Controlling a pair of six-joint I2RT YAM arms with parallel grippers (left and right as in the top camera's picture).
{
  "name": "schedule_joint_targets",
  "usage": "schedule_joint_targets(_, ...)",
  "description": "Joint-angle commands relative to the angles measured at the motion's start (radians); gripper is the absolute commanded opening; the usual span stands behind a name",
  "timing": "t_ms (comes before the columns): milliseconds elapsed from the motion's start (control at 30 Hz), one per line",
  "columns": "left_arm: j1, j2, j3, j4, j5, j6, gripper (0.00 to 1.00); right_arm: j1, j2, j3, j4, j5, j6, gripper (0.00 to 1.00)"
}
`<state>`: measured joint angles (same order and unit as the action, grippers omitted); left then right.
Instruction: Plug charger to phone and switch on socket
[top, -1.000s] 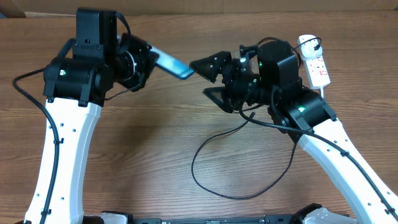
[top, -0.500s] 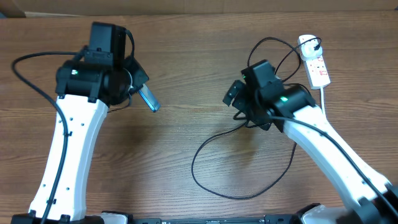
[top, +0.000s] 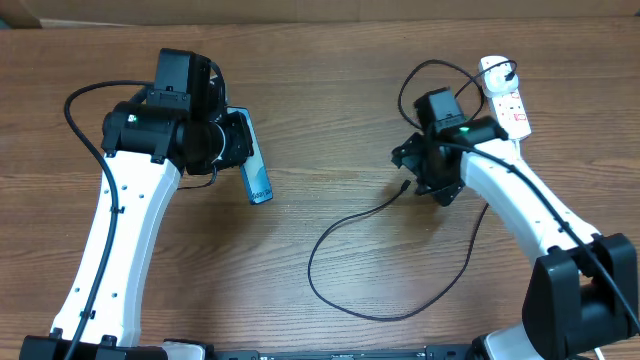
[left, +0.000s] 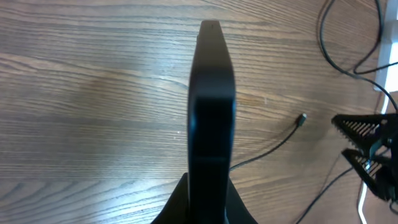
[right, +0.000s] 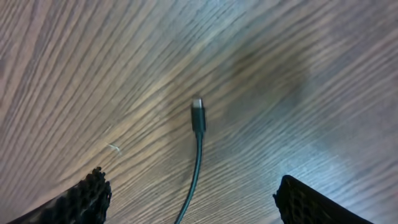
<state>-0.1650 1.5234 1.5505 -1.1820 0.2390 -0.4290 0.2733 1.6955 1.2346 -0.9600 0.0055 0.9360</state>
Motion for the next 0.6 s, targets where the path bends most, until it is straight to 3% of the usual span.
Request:
schedule_joint_targets(0,-0.006,-0.007,0.004,-0.003,0.043,0.049,0.04,-0.062,0.007,-0.056,0.010,-0.117,-0.088,0.84)
schedule_joint_targets(233,-0.006,-0.007,0.004,0.009,0.050,0.051,0.04,-0.138,0.007,-0.224,0.258,-0.415,-0.203,0.80)
schedule_joint_targets(400,-0.006,-0.007,0.004,0.009,0.050,0.051,0.04,-0.137,0.007,-0.281,0.331,-0.399,-0.158,0.77)
schedule_joint_targets(500,-0.006,-0.007,0.004,0.009,0.050,0.051,0.04,-0.135,0.007,-0.282,0.327,-0.335,-0.097,0.63)
schedule_joint_targets(567,-0.006,-0.007,0.004,0.009,0.050,0.048,0.04,-0.127,0.007,-0.283,0.332,-0.306,-0.071,0.62)
